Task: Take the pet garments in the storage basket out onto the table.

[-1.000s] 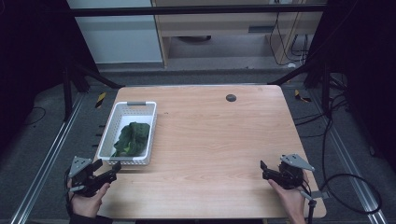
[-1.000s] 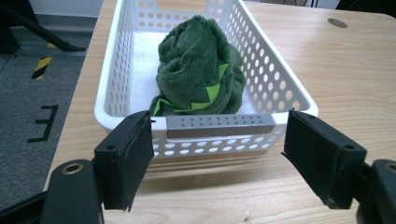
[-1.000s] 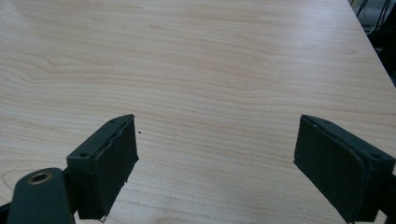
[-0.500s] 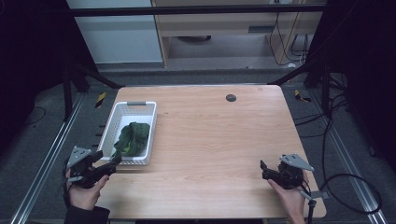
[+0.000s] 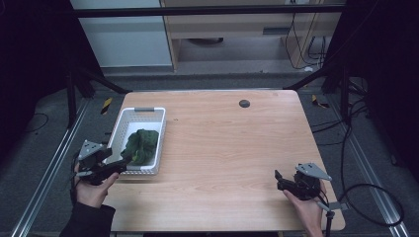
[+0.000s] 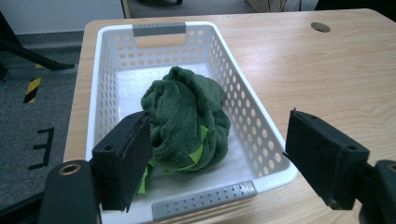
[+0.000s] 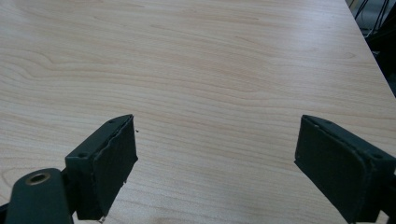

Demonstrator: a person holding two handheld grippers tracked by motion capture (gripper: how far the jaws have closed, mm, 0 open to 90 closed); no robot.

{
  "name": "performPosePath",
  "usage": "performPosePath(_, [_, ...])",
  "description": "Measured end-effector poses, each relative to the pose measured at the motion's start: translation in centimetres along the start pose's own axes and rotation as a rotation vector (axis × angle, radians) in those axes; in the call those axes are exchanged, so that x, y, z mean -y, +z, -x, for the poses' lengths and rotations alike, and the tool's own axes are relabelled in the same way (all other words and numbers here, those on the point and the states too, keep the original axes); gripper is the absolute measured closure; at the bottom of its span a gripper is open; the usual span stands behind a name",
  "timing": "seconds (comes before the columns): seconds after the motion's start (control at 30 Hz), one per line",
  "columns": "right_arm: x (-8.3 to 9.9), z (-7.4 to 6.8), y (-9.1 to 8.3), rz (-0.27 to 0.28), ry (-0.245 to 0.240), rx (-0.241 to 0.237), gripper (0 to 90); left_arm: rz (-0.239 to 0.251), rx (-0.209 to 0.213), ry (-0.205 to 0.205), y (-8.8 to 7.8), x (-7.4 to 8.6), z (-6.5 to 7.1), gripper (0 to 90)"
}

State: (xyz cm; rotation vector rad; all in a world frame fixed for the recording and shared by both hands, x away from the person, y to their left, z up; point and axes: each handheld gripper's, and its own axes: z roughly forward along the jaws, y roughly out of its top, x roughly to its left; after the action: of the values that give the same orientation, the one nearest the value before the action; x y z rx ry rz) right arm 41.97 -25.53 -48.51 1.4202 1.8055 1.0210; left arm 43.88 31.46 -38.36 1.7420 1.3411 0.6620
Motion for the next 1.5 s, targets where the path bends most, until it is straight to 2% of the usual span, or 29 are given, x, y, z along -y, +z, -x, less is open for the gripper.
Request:
performPosePath(0.27, [0.0, 0.0, 0.0, -0.007, 0.001, -0.004, 12.1, -0.021, -0.017, 0.01, 0.8, -1.2, -0.6, 22.0])
performPosePath(0.4, [0.0, -0.1, 0.1, -0.012, -0.003, -0.007, 12.1, -0.051, -0.029, 0.02, 1.6, -1.8, -0.9, 21.8])
performPosePath(0.57, [0.0, -0.1, 0.1, -0.012, -0.006, -0.006, 12.0, -0.067, -0.028, 0.025, 2.2, -2.4, -1.0, 21.7])
performPosePath(0.87, [0.0, -0.1, 0.1, -0.011, -0.004, -0.006, 12.0, -0.119, -0.023, 0.043, 4.0, -3.0, -1.3, 20.2])
performPosePath(1.23, [0.0, -0.1, 0.2, -0.02, -0.006, -0.01, 12.0, -0.17, -0.033, 0.068, 5.3, -3.9, -1.3, 19.6])
performPosePath(1.5, [0.1, -0.1, 0.3, -0.026, -0.01, -0.01, 11.9, -0.225, -0.033, 0.081, 6.7, -4.0, -1.6, 18.2])
